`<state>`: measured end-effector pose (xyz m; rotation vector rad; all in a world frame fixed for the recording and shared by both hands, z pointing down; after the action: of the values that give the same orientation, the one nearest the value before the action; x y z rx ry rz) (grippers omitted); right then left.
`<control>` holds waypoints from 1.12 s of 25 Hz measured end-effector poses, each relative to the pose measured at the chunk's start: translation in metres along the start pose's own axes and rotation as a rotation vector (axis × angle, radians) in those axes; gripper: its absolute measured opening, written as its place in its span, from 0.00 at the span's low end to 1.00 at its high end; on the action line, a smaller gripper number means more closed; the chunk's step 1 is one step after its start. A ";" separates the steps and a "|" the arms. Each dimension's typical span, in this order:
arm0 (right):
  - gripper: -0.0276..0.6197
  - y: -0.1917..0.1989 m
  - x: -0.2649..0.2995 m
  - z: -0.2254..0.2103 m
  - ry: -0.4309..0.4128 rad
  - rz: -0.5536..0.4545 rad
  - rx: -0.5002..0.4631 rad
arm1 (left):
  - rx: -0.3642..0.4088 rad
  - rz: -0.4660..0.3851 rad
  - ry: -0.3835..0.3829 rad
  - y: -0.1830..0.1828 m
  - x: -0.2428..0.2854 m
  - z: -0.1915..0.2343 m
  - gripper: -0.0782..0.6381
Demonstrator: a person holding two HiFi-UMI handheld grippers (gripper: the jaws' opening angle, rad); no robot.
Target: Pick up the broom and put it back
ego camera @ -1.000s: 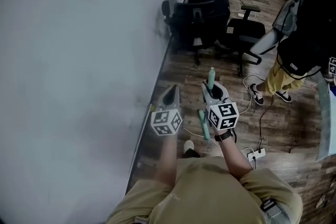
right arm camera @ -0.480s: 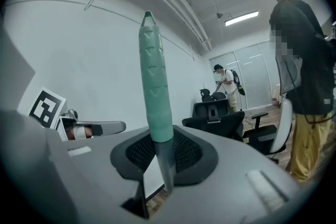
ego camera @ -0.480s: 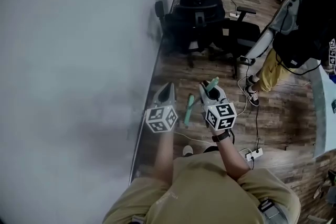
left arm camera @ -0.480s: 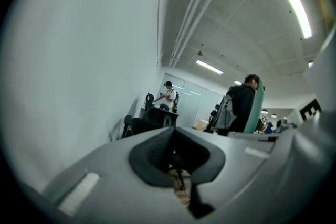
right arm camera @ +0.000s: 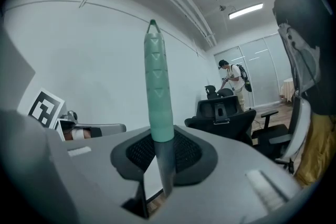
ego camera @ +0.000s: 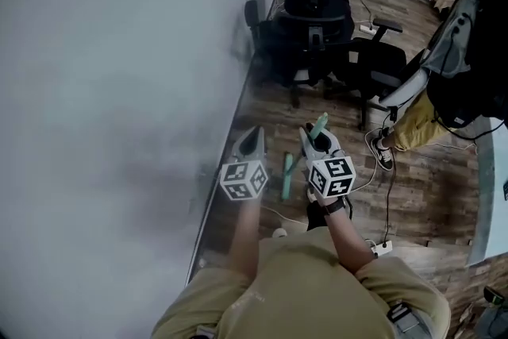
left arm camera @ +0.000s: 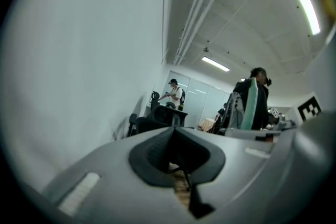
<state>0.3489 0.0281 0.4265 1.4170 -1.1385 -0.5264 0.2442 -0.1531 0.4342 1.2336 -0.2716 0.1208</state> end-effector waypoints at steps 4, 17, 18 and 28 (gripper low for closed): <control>0.16 -0.018 0.039 -0.028 -0.102 -0.003 -0.022 | 0.002 -0.027 -0.092 -0.015 0.032 0.006 0.11; 0.16 -0.088 0.116 -0.132 -0.383 0.011 -0.137 | -0.013 -0.097 -0.336 -0.056 0.144 -0.029 0.11; 0.16 -0.088 0.120 -0.136 -0.393 0.016 -0.149 | -0.012 -0.095 -0.354 -0.054 0.145 -0.031 0.11; 0.16 -0.071 0.200 -0.136 -0.438 0.107 -0.222 | -0.052 -0.111 -0.529 -0.031 0.117 0.015 0.11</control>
<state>0.5718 -0.0880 0.4490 1.0691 -1.4429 -0.8865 0.3622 -0.1840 0.4420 1.2110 -0.6582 -0.3127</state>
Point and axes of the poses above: the fingertips, and each gripper's own axes: x forward along the fingers, z to its left, y out of its underside, the point moved 10 cm from there along -x, backward along the fingers, and after that the axes turned 8 degrees about z, right-handed, at the moved point
